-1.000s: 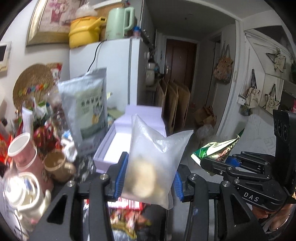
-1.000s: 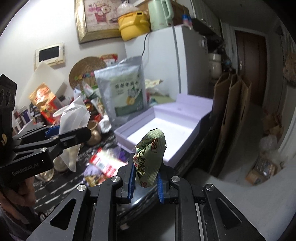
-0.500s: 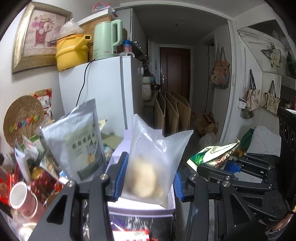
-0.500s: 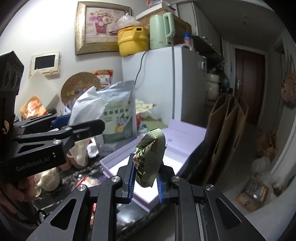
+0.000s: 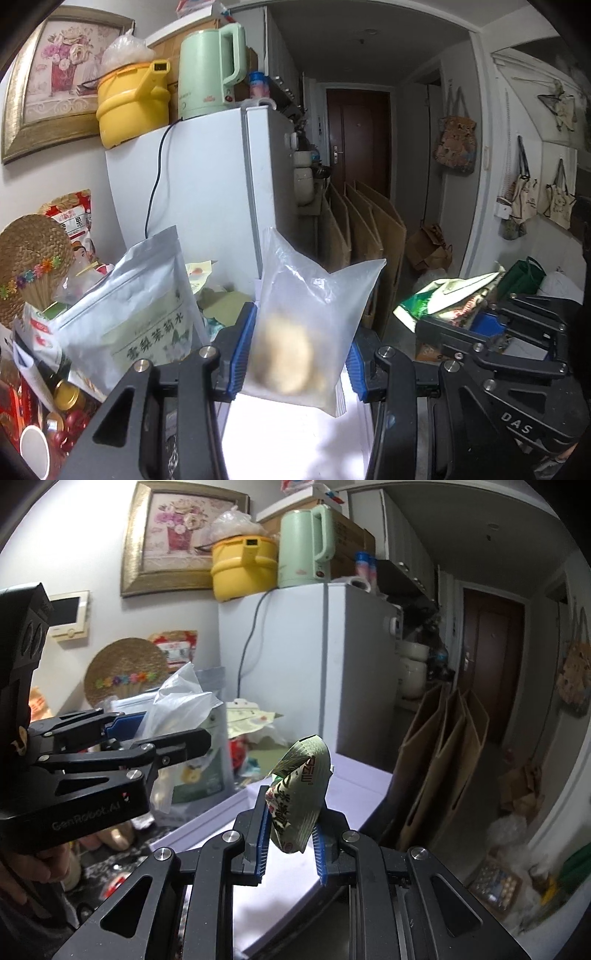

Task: Organize soft objects
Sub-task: 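Carry both items over the lavender box and open both tools to drop them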

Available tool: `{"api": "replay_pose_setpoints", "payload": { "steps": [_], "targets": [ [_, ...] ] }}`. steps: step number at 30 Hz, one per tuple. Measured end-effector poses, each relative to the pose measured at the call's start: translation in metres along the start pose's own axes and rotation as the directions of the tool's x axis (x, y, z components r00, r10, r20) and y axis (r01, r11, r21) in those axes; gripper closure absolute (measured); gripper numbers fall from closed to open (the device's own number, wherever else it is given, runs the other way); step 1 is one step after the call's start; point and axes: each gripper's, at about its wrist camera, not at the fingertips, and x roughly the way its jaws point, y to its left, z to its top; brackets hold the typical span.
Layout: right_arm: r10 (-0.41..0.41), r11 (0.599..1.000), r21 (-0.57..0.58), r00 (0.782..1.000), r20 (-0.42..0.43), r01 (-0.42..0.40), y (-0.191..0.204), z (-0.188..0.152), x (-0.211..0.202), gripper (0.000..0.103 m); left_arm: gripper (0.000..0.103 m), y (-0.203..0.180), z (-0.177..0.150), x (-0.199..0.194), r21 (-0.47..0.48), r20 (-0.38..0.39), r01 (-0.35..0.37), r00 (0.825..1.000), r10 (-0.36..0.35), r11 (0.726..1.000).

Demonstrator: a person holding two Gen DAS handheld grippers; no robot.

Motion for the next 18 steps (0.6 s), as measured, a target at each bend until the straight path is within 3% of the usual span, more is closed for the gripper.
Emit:
{"api": "replay_pose_setpoints", "payload": {
  "steps": [7,18],
  "targets": [
    [-0.017,1.000,-0.013,1.000,-0.025,0.017,-0.016,0.008,0.042,0.083,0.059,0.016,0.000,0.055,-0.052,-0.094,-0.030,0.995,0.025,0.998],
    [-0.031,0.999,-0.011,0.981,-0.194,0.030,-0.023,-0.010,0.116,0.083,0.059,0.024,-0.025,0.127,-0.060,-0.268,-0.050,0.963,0.032,0.997]
  ]
}}
